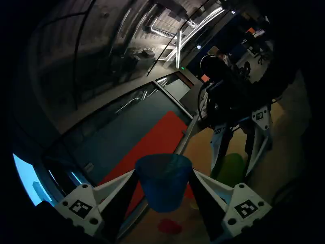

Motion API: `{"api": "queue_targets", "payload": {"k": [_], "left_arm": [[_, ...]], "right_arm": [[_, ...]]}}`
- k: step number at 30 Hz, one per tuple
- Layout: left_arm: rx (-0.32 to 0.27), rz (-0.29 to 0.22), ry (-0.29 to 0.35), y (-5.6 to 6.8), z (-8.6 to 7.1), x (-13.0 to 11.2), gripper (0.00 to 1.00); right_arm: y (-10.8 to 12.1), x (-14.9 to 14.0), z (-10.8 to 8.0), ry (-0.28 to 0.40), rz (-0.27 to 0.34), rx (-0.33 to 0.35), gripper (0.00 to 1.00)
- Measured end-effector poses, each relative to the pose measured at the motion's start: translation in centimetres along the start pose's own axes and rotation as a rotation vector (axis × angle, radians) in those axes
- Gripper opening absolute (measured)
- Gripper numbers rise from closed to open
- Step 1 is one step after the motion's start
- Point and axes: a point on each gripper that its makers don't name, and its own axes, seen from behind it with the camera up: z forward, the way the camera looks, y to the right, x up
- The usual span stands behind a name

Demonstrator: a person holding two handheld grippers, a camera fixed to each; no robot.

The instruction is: Pour water

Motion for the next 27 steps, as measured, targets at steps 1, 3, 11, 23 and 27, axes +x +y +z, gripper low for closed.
{"api": "queue_targets", "payload": {"k": [1,3,11,23,27], "left_arm": [[0.000,0.006,0.000,0.01,0.01,0.04,0.85],[-0.002,0.019,-0.001,0.04,0.04,0.13,0.85],[0.004,0.066,-0.003,-0.10,0.12,0.35,0.85],[0.003,0.117,0.001,-0.24,0.71,0.73,0.85],[0.001,0.138,-0.001,-0.21,0.89,0.77,0.85]], "right_arm": [[0.02,0.03,0.02,0.000,0.000,0.000,0.92],[0.05,0.10,0.06,0.001,0.000,0.000,0.91],[-0.03,0.17,0.16,0.002,-0.003,0.002,0.91],[0.15,0.16,0.19,0.000,-0.003,-0.003,0.92],[0.31,0.16,0.16,0.002,-0.001,-0.006,0.91]]}}
